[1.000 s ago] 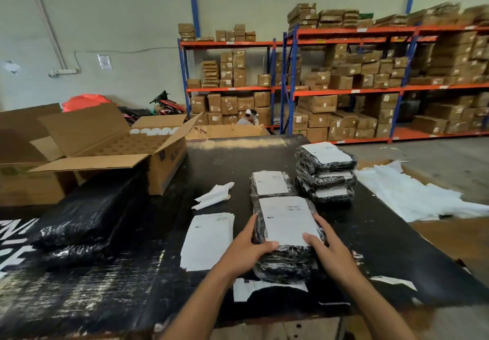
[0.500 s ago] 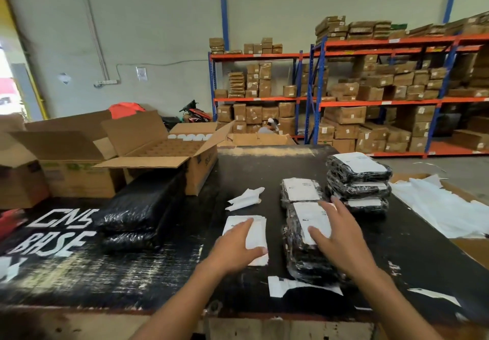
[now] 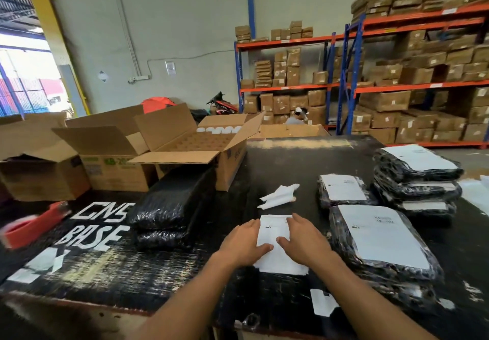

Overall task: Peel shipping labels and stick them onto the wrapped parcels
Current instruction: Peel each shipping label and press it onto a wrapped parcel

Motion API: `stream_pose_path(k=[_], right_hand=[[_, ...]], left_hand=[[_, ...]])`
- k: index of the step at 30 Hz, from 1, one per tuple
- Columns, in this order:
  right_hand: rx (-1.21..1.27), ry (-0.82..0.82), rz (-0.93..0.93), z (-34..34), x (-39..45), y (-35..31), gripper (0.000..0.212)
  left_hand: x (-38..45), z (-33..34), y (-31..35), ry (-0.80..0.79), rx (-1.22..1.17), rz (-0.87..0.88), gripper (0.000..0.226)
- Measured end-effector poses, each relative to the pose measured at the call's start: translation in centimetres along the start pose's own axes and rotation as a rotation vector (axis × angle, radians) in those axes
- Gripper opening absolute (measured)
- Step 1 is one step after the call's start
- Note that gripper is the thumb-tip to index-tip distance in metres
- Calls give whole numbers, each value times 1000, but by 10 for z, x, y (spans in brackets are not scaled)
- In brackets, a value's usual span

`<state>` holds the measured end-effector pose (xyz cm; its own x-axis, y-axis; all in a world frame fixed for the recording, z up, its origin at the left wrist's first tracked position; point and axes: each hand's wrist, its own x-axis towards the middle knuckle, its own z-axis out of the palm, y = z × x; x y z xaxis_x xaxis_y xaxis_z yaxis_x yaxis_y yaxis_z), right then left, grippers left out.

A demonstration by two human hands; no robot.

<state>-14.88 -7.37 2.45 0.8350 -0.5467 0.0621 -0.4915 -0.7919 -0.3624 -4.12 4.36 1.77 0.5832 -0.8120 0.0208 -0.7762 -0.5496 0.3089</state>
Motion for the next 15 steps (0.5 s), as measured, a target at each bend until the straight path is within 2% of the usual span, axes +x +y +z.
stream_pose_path(k=[10, 15], right_hand=[[72, -37, 137, 40, 28, 20, 59], [173, 81, 220, 46, 30, 23, 50]], left_hand=[[37, 25, -31, -90, -18, 80, 45], [37, 31, -39, -99, -12, 145, 45]])
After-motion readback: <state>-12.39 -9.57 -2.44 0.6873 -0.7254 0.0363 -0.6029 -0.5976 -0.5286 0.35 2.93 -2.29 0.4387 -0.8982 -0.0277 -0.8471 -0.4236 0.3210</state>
